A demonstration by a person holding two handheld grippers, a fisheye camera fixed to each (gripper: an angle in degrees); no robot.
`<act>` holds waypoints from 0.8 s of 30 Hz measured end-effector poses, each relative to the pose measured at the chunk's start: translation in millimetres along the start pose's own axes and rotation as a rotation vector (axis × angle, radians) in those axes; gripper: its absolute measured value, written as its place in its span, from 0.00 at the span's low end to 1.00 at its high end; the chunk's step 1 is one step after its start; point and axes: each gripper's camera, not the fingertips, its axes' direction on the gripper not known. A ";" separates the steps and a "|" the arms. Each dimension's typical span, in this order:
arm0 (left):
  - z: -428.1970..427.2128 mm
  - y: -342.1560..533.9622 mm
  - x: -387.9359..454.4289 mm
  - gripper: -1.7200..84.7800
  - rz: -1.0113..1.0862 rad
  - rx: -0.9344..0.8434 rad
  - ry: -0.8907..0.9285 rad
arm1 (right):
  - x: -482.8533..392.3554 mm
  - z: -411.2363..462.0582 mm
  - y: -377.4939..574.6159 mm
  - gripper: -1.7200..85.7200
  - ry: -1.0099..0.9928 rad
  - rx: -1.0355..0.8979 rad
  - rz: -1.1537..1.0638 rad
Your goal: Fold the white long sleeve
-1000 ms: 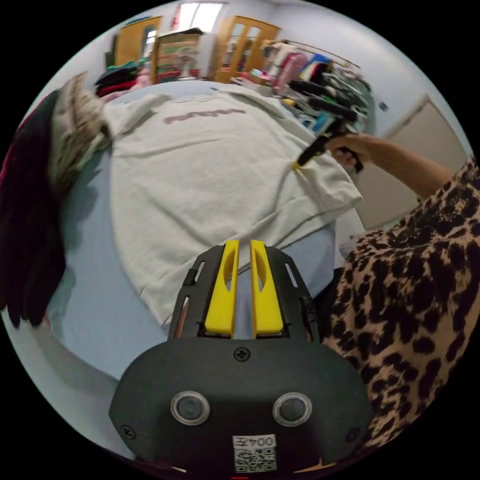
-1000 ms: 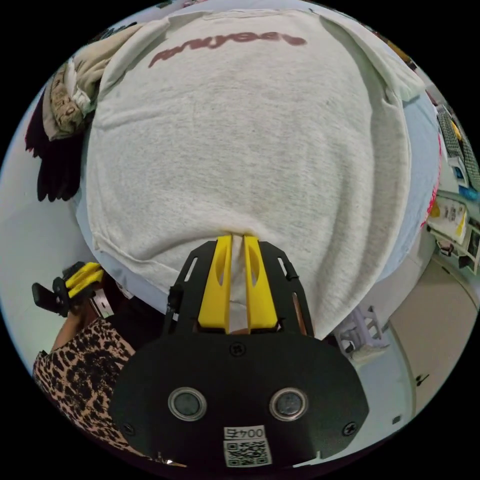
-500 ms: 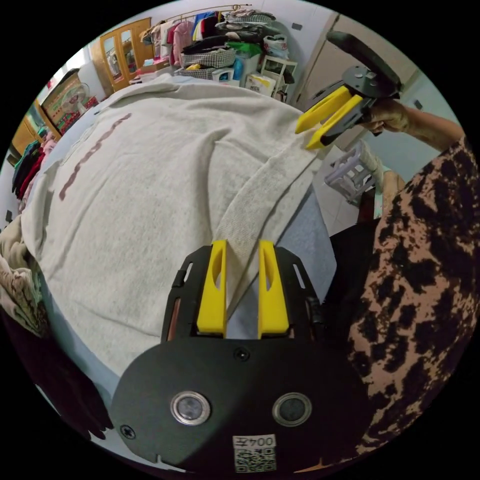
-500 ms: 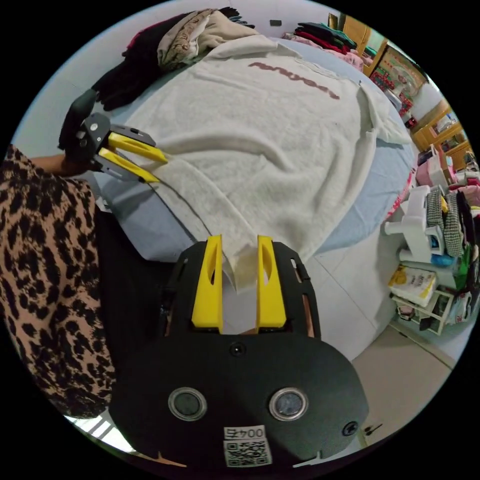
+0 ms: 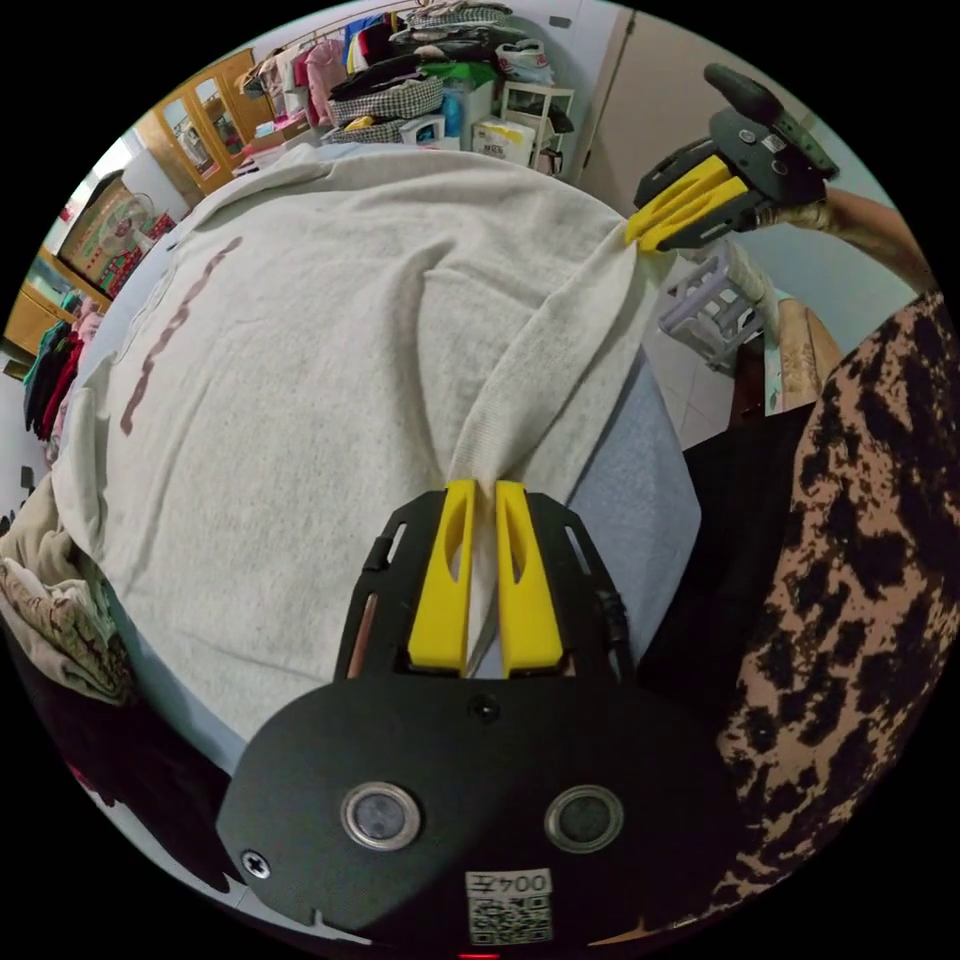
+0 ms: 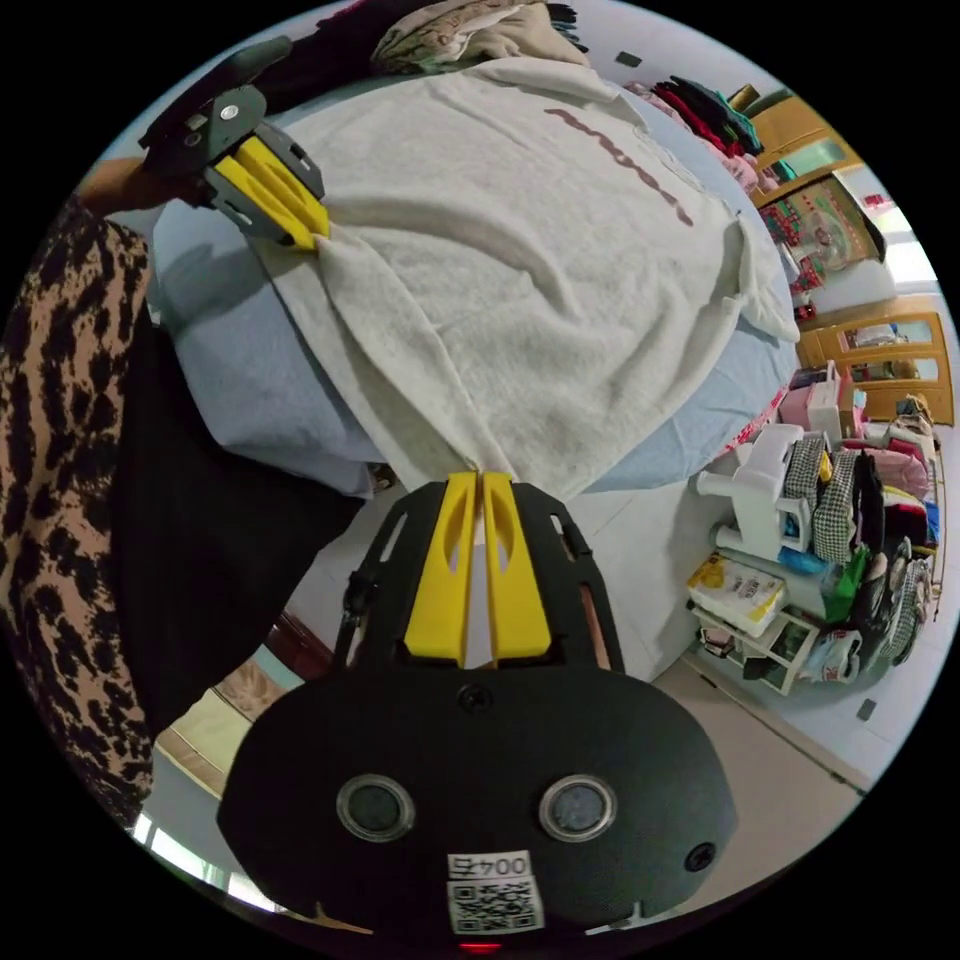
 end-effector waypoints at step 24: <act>-34.2 28.7 -7.7 0.08 -0.185 0.044 0.275 | 119.0 42.6 -17.4 0.04 -0.296 -0.019 0.432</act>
